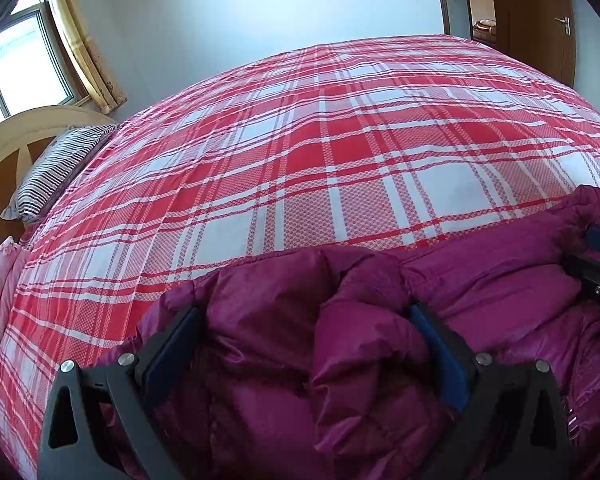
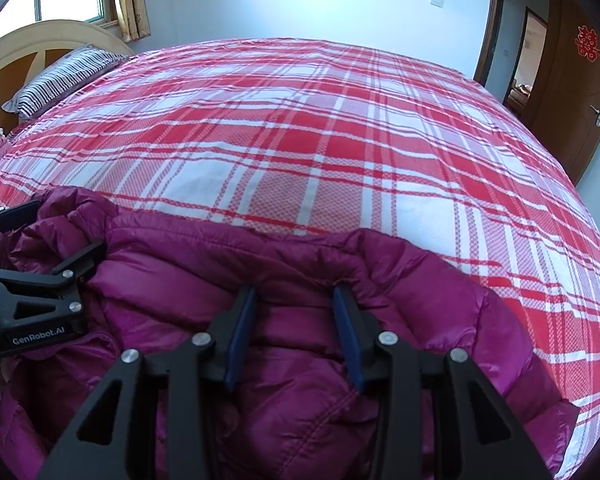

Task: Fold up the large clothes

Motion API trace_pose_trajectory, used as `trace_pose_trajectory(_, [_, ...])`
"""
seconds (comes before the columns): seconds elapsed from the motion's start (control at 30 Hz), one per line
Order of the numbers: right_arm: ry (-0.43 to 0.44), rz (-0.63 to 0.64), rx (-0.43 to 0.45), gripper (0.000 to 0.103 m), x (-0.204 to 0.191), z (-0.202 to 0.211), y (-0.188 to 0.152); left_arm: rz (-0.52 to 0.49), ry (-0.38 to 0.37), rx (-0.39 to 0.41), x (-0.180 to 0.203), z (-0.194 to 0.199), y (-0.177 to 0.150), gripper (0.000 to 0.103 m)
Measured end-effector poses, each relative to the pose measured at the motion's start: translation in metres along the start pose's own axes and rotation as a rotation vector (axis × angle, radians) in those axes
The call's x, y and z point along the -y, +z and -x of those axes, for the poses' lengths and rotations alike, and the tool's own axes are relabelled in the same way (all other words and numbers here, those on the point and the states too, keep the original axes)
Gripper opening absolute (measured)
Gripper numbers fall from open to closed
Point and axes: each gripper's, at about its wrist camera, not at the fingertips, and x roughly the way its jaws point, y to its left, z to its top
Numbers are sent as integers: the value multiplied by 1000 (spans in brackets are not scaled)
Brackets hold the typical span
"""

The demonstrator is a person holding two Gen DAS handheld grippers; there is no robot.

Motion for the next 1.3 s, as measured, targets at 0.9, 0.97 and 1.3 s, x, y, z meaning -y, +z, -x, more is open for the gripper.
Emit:
trace_pose_trajectory(0.9, [-9, 8, -1, 43, 0, -2, 1, -4, 11, 5, 2, 0, 0, 102])
trace_pose_trajectory(0.97, [-8, 8, -2, 43, -1, -2, 1, -5, 12, 5, 2, 0, 0, 102])
trace_pose_trajectory(1.3, [-8, 8, -2, 43, 0, -2, 1, -12, 23, 9, 3, 1, 0, 102])
